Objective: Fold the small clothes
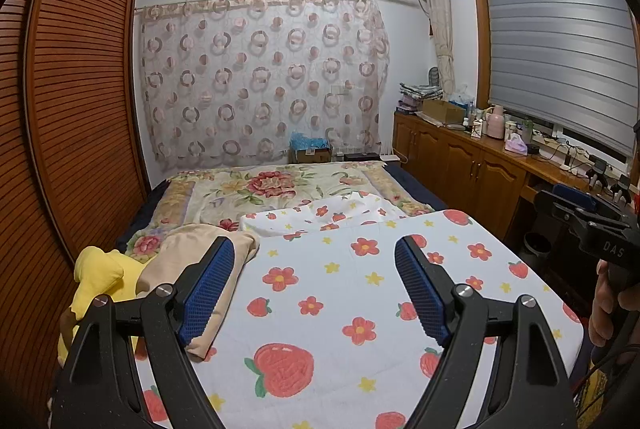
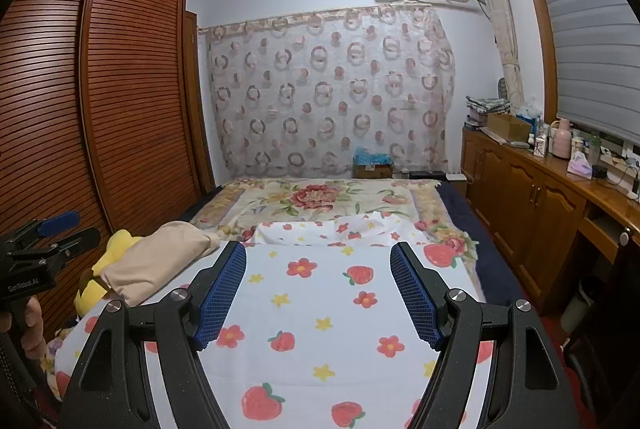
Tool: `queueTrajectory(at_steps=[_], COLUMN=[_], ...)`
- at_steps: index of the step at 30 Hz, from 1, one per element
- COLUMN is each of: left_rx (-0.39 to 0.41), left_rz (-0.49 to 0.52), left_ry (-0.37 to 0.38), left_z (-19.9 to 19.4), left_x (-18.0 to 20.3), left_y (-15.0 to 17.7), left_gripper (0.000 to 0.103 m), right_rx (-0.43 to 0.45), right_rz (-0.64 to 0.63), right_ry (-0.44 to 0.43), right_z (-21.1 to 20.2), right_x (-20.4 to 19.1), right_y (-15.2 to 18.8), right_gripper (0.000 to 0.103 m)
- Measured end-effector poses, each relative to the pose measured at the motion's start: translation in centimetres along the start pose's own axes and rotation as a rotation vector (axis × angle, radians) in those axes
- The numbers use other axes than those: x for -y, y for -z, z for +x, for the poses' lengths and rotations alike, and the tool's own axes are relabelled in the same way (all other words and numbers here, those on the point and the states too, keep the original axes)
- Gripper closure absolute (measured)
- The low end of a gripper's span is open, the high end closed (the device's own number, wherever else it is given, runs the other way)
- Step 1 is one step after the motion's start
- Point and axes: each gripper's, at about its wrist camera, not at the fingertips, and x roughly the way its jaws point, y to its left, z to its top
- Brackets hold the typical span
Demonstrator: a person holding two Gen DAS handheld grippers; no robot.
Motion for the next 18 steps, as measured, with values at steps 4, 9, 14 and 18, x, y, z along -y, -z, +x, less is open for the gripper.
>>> queueTrajectory(at_steps=[4,9,14,18], left_rx=[0.000,-0.001,0.002,0.002], left_rz=[0.000,0.001,-0.001,-0.002], left_ry=[0.000,-0.001,-0.003,-0.006], left_z=[0.04,0.04,-0.07,-0.27], left_x=[-0.07,-0.10,-0.08,-0.02], left_y=[0.06,0.08,0.06,0.02], left_gripper=[0.020,0.020,0.020,0.020], right_rx=[0.000,0.002,0.002,0.002], right_rz=[0.000,-0.002,-0.002,-0.002], right_ry=[-0.001,0.000,0.000,-0.001], right_z=[0.02,0.05,0.03,0.03], right_x=[0.08,0.14,0.08,0.08], right_y=[0.01,-0.01,0.05,0.08], right_gripper=[0.027,0.027,0.027,0.027])
